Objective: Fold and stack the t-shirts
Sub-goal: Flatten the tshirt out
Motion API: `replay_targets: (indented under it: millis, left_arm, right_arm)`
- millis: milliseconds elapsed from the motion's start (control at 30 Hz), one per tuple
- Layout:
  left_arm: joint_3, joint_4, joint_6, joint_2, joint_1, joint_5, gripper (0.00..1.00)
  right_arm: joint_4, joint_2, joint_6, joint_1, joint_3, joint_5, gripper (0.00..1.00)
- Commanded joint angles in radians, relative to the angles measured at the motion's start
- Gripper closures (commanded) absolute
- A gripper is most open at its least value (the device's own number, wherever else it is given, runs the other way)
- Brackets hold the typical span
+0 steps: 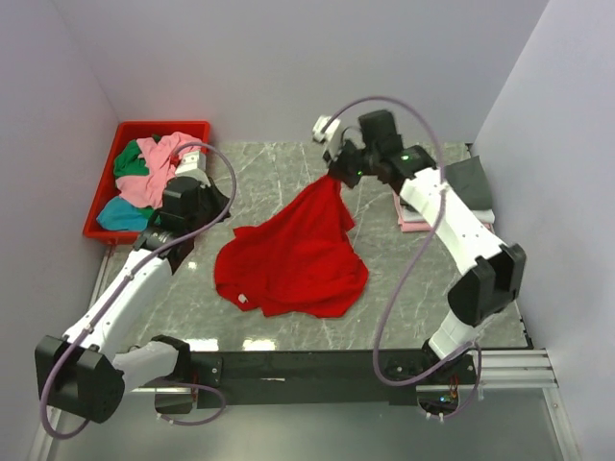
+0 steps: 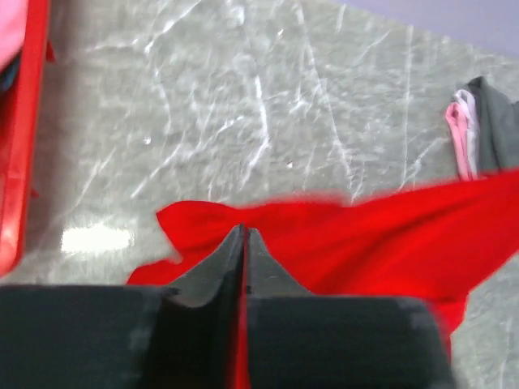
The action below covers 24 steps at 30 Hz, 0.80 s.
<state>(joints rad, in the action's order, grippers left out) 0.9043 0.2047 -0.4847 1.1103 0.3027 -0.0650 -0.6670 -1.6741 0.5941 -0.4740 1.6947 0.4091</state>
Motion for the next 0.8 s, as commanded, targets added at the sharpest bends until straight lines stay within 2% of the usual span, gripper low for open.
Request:
replay_targets:
  millis: [0,33,133,167,300,367,467,633,767]
  left_arm:
    - [0.009,0.006,0.038,0.009,-0.005,0.049,0.87]
    - [0.002,-0.001,0.035,0.02,-0.007,0.057,0.68]
    - [-0.022,-0.019,0.034,0.074,-0.008,0.089,0.46]
    - [-0.027,-0.025,0.034,0.089,-0.01,0.096,0.42]
    - [-0.025,-0.027,-0.005,0.226,-0.016,0.175,0.4]
    - [-0.044,-0.045,-0.032,0.267,-0.016,0.203,0.34]
    - [-0.106,-0.054,-0.138,0.26,-0.016,0.157,0.33]
    - [-0.214,-0.077,-0.225,0.235,-0.016,0.084,0.37]
    - [-0.185,-0.088,-0.216,0.359,-0.016,0.074,0.39]
  right_arm:
    - [0.038,0.051,-0.046,-0.005,0.08,-0.033,1.0]
    - [0.043,0.05,-0.051,-0.005,0.083,-0.041,1.0]
    - [0.056,0.045,-0.066,-0.006,0.085,-0.067,1.0]
    - [0.056,0.042,-0.068,-0.005,0.085,-0.072,1.0]
    - [0.07,0.039,-0.071,-0.003,0.06,-0.119,1.0]
    - [0.076,0.037,-0.074,0.002,0.051,-0.136,1.0]
    - [0.079,0.039,-0.083,0.018,0.03,-0.135,1.0]
    - [0.101,0.042,-0.089,0.034,-0.018,-0.115,1.0]
    - [0.109,0.047,-0.097,0.037,-0.038,-0.102,1.0]
